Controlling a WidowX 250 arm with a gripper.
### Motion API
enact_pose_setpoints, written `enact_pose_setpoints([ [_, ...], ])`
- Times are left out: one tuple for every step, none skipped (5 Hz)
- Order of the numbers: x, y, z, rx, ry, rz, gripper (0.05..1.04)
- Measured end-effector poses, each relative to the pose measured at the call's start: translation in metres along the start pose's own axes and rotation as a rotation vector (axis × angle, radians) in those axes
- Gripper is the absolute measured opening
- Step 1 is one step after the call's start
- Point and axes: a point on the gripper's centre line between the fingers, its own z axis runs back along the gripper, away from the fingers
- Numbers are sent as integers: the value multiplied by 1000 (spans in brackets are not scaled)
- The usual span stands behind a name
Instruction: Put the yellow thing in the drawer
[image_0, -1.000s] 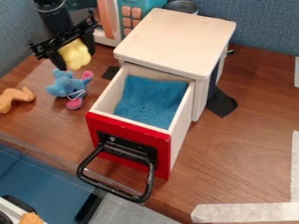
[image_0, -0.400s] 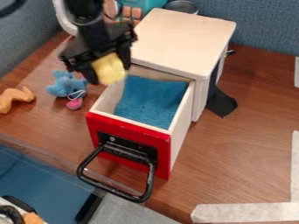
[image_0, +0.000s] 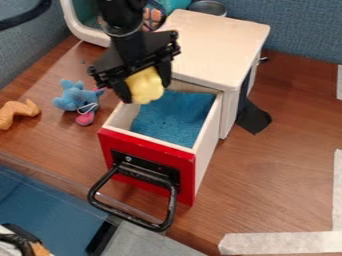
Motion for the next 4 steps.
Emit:
enact_pose_setpoints([
  [-10,-8,3,-14,-1,-21,794],
  [-23,-11,5,-18,1,-48,794],
  [-35,-15,3,-19,3,-71,794],
  [-40,-15,0,-21,-7,-87,794],
])
